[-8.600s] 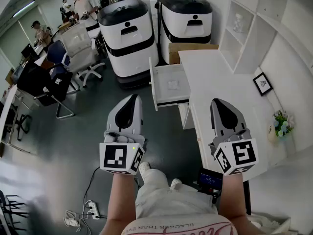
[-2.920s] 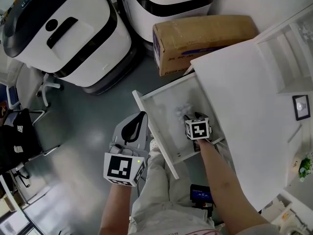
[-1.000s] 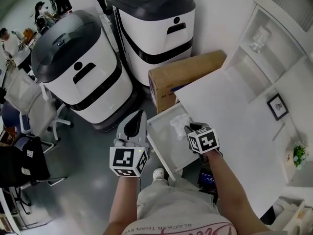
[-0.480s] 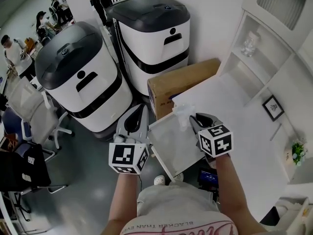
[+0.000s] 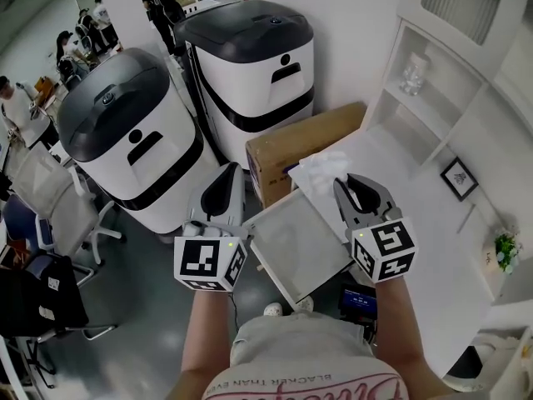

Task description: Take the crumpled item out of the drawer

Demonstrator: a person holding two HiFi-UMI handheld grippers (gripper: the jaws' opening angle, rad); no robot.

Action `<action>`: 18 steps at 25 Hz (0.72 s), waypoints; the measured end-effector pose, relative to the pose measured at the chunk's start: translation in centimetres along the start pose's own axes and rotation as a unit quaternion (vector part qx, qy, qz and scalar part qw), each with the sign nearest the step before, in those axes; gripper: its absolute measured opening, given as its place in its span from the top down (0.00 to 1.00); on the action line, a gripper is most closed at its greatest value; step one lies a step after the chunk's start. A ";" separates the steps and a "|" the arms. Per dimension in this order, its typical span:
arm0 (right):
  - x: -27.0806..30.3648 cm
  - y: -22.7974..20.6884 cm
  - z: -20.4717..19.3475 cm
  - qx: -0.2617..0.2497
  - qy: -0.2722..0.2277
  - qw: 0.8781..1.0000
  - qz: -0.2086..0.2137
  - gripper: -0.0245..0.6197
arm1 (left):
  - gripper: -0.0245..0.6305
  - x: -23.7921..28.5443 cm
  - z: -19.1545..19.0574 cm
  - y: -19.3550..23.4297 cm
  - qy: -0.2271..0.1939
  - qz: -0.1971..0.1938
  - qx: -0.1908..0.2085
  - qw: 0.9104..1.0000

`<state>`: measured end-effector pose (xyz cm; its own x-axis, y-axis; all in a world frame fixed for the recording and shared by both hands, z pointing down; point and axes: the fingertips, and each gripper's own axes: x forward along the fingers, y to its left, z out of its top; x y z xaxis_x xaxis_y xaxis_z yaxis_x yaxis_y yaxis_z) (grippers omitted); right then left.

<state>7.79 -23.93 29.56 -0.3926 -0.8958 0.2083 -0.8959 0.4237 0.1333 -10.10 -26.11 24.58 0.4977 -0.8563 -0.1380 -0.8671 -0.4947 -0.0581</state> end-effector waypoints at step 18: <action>-6.7 -3.1 8.5 -0.028 -0.122 0.988 -0.094 0.86 | 0.95 0.1 5.7 0.0 -0.065 0.005 -0.003 0.998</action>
<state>11.45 -20.42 19.50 -0.2649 -0.9621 -0.0643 -0.9476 0.2474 0.2020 -10.22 -25.32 18.91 0.4815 -0.8354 -0.2651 -0.8721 -0.4868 -0.0501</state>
